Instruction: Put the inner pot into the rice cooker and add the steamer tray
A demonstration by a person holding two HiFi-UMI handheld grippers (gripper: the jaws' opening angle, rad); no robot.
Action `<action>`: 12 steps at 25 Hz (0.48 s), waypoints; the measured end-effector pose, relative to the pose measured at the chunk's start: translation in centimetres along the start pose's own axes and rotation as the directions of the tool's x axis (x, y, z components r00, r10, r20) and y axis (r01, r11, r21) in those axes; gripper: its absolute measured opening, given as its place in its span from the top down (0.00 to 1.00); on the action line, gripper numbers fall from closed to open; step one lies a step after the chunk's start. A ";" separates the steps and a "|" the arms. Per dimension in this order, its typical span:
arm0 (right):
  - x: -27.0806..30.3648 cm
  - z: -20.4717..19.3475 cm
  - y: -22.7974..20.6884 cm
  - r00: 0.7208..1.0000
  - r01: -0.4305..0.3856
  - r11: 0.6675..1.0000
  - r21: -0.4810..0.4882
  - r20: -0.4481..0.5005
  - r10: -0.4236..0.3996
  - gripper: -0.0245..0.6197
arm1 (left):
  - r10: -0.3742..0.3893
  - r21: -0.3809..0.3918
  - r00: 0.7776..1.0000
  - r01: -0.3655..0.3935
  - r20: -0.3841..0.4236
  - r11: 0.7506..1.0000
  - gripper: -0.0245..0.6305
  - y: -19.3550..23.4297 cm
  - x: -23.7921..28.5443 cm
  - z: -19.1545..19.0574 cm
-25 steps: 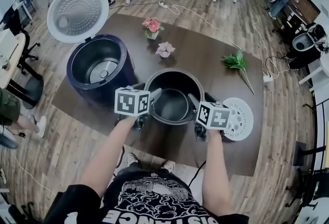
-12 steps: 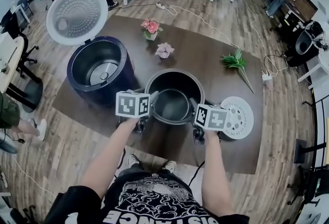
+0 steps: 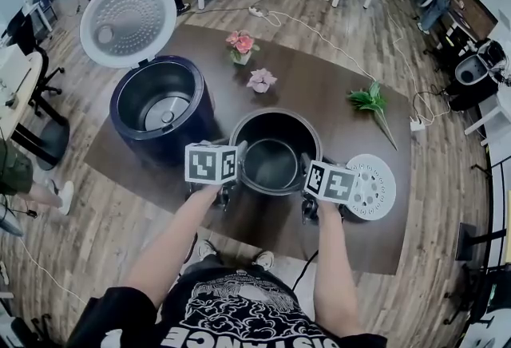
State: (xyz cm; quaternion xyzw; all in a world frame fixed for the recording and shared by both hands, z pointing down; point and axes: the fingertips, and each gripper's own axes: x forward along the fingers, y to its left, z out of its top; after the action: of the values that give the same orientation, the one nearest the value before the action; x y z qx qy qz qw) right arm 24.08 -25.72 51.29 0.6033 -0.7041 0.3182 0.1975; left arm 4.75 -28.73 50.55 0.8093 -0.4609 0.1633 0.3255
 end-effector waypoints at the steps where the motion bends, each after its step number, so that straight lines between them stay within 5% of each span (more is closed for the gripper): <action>1: -0.1 0.3 0.0 1.000 0.002 1.000 -0.003 0.010 -0.002 0.76 | 0.001 -0.004 1.000 -0.001 0.012 1.000 0.78 0.0 -0.2 0.2; 12: -2.6 6.1 1.7 0.989 -0.026 0.998 -0.056 0.143 0.034 0.76 | 0.001 0.007 0.990 -0.002 0.144 1.000 0.78 -0.9 -2.9 5.4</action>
State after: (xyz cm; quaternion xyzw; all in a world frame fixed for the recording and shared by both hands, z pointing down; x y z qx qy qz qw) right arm 23.62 -27.94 44.82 0.6085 -0.7339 0.2578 0.1573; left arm 3.83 -30.16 44.63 0.8199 -0.4832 0.1063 0.2882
